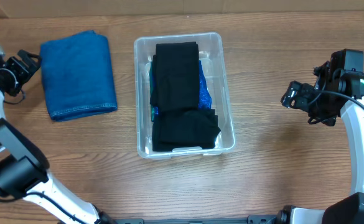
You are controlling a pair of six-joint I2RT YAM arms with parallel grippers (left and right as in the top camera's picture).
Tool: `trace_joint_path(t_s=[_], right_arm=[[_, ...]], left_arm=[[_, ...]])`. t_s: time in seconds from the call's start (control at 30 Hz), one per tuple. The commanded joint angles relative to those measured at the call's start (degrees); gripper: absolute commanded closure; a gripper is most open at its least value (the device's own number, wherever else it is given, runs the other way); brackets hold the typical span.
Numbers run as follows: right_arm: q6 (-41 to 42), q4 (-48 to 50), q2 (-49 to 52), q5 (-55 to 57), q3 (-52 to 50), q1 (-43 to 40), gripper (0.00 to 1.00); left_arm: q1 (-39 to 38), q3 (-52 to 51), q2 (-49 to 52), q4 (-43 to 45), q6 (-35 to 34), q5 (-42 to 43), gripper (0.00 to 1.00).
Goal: Pack container
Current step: 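Move the left gripper to the blue denim towel and grasp its edge, then lift the denim towel with the left gripper and lay it over the bin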
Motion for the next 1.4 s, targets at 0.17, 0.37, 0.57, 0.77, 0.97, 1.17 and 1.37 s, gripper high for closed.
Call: trace_joint_path(t_s=[0.17,0.37,0.57,0.77,0.97,1.17,1.37], right_arm=[[-0.5,0.2,0.1,0.3,0.1,0.2,0.00],[-0.6,0.6,0.1,0.3,0.1,0.2,0.00],[-0.6,0.2,0.1,0.3,0.1,0.1,0.00],[-0.6,0.0,0.1,0.3,0.1,0.2,0.00],[-0.6,0.0,0.1,0.3,0.1,0.2,0.00],[-0.6,-0.4,0.1,0.3,0.1,0.2,0.00],[-0.6,-0.7,0.1,0.3,0.1,0.2,0.00]], left_arm=[[-0.7,0.6,10.9,-2.2,3.3,-7.2,0.00],[-4.2,0.6,12.3,-2.1,8.3,-3.6,0.00],[-10.4,0.6,12.3,-2.2,9.2,-3.6,0.03],[-11.1,0.6,12.2,-4.1,7.9,0.7,0.94],[-11.2,0.6,4.9,-8.9,7.9,8.8,0.96],[-13.7,0.6,-18.9,-10.7,7.5,12.5,0.96],[-28.3,0.6,-40.8,-10.6,-2.2,4.1,0.96]])
